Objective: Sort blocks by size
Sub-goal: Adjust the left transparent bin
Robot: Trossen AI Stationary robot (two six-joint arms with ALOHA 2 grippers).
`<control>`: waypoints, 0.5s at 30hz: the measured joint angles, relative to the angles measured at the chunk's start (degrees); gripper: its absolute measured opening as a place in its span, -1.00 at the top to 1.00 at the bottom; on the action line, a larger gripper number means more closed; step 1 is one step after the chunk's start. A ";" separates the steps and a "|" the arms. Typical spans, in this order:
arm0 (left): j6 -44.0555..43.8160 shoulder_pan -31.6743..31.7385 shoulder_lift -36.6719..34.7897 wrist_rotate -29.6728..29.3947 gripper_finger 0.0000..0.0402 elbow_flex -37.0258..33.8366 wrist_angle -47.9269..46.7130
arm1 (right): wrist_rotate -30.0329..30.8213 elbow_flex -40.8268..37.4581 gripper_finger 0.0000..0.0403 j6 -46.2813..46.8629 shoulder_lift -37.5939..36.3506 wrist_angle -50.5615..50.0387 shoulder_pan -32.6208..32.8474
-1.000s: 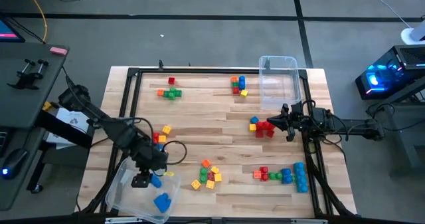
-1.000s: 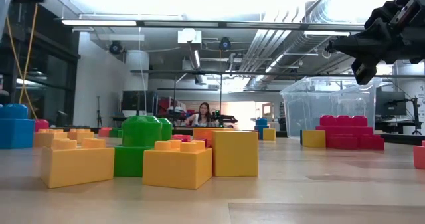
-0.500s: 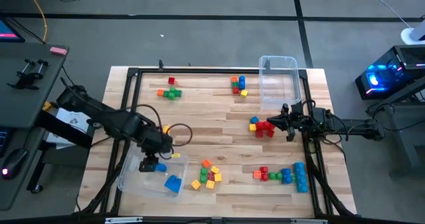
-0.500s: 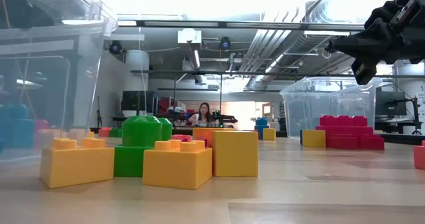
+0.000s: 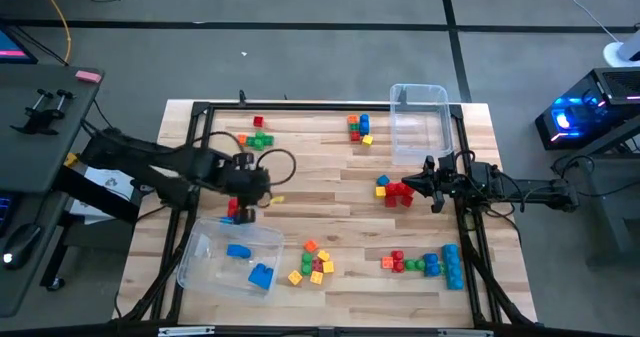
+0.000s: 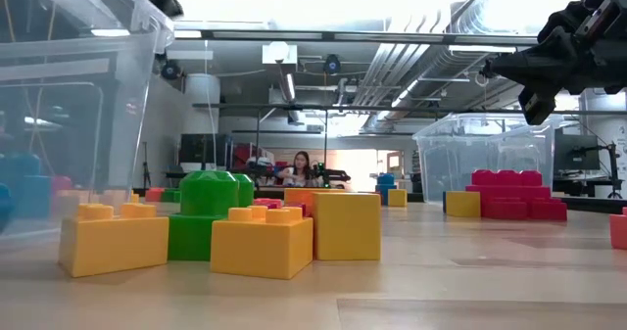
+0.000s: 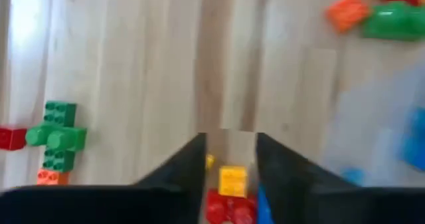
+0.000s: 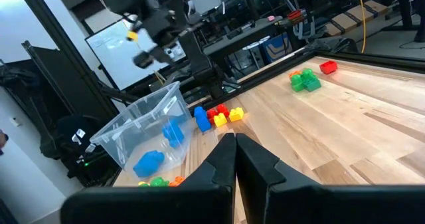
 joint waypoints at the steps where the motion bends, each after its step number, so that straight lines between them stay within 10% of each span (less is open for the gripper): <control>1: 0.18 1.03 0.37 -0.20 0.71 -0.77 0.66 | 0.00 -0.02 0.98 0.00 -0.02 0.00 0.00; 15: -7.71 -6.24 -0.87 7.45 1.00 -7.99 0.54 | -0.01 -0.02 0.98 0.01 0.02 0.00 0.00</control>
